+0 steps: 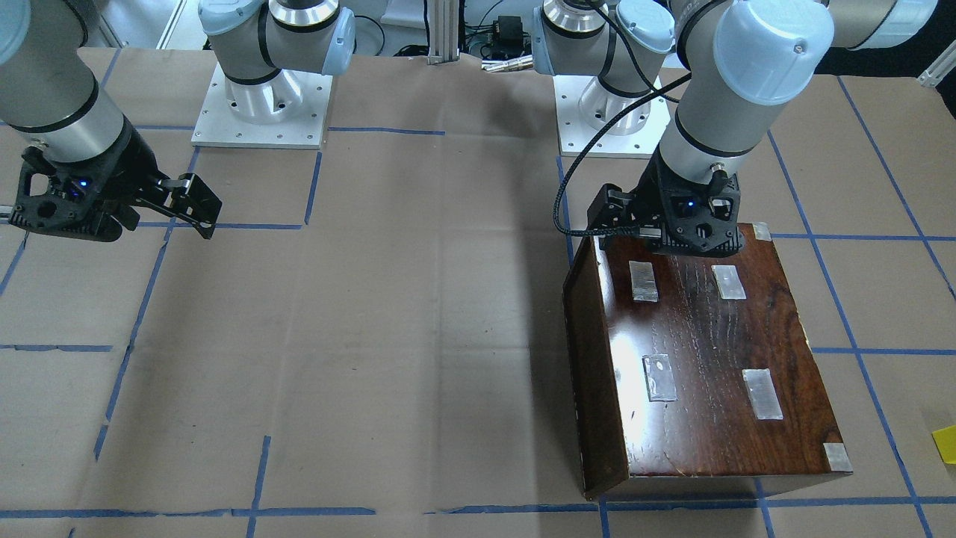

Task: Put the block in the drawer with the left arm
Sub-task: 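Lift the left gripper off the cabinet top and move toward its drawer side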

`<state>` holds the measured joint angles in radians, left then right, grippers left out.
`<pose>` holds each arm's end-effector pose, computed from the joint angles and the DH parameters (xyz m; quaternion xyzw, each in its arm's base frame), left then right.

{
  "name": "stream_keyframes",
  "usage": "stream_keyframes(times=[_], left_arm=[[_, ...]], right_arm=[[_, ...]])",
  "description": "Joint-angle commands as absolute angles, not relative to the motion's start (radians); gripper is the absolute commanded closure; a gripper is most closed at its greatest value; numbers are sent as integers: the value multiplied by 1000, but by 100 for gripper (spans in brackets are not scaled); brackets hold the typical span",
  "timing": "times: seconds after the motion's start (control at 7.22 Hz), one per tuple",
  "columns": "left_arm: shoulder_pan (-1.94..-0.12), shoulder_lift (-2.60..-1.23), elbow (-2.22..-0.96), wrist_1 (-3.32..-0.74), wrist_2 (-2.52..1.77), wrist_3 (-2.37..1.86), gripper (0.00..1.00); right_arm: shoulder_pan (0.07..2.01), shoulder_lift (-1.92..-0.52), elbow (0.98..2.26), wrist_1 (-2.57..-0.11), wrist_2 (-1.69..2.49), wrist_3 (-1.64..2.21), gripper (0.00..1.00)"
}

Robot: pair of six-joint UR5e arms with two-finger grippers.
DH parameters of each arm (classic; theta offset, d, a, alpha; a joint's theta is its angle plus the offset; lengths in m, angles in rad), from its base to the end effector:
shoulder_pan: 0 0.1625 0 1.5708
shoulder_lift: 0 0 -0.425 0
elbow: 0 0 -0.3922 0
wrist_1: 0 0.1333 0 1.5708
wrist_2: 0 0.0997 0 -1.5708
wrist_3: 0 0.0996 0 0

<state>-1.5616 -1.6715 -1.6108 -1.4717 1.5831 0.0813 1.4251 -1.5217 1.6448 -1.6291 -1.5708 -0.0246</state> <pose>-0.1272 -0.5277 0.4267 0.0362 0.9991 0.0211 0.0052 0.0588 -0.5172 0.4330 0.0605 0.9976 0.0323 0.0028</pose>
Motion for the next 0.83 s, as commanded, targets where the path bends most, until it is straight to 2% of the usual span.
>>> stream_keyframes(times=[0.0, 0.69], left_arm=[[-1562, -1672, -1609, -1471, 1585, 81, 1], [-1556, -1663, -1603, -1473, 1592, 87, 1]], right_arm=[[1425, -1522, 1646, -1629, -1571, -26, 0], [1425, -1520, 1646, -1629, -1571, -25, 0]])
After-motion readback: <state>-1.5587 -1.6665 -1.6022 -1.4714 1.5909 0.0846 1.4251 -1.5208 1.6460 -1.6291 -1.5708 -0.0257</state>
